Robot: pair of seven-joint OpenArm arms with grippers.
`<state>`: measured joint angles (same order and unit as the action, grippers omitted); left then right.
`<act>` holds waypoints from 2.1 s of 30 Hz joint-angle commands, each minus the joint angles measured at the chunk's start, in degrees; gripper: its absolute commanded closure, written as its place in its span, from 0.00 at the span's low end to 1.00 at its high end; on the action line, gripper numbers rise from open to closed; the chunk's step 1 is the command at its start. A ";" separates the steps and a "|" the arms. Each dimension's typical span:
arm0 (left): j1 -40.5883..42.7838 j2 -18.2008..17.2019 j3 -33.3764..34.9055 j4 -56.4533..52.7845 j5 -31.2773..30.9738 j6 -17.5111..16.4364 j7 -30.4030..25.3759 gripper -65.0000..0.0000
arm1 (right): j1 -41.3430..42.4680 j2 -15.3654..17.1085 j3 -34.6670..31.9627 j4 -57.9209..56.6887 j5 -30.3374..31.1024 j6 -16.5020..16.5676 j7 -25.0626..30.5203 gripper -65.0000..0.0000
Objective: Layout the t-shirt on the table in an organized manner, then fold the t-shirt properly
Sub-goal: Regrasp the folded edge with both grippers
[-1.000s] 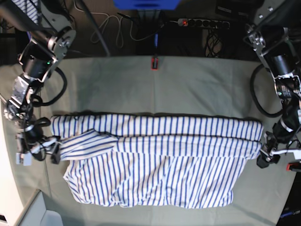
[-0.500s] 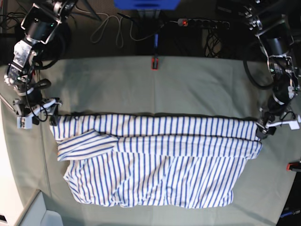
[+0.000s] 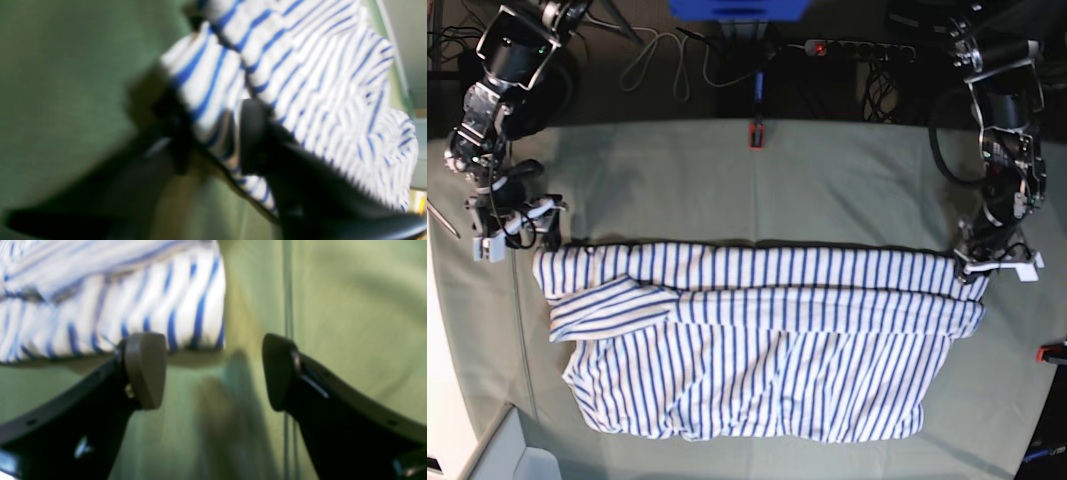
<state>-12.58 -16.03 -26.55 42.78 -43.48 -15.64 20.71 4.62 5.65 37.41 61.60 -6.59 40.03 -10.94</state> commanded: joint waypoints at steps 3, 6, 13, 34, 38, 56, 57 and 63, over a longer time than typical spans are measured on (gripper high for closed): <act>-1.44 -0.98 -0.14 0.95 -0.69 -0.76 -1.06 1.00 | 2.63 2.48 -0.18 -3.63 1.36 -0.03 2.02 0.31; -1.44 -2.12 -0.14 0.95 -0.69 -0.76 -0.97 0.98 | 4.21 2.83 -0.09 -5.91 1.45 -0.03 2.02 0.31; -1.18 -2.56 -0.14 0.95 -0.69 -0.76 -0.89 1.00 | 3.86 2.39 -0.27 -1.08 1.71 -0.03 1.75 0.31; -1.09 -2.47 -0.14 0.95 -0.69 -0.76 -0.89 1.00 | 4.56 0.28 -2.81 -4.77 1.80 -0.03 1.93 0.31; -1.09 -2.56 -0.14 0.95 -0.69 -0.76 -0.89 1.00 | 5.71 0.46 -2.73 -7.23 1.80 -0.03 1.93 0.44; -1.09 -5.02 -6.29 15.11 -0.87 -0.67 13.97 1.00 | 3.95 -1.74 -2.81 19.32 1.71 -0.03 -5.81 1.00; -2.15 -5.02 -7.52 16.07 -0.78 -0.67 15.29 1.00 | 4.83 -1.74 -2.81 20.02 1.71 -0.03 -7.48 1.00; -4.17 -5.29 -11.92 16.78 -0.78 -0.67 21.27 1.00 | 5.97 -1.83 -2.38 23.10 1.71 -0.03 -12.05 1.00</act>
<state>-16.01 -19.81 -37.82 58.61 -43.99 -16.40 43.90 9.78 2.98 34.65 83.53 -5.13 40.05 -24.25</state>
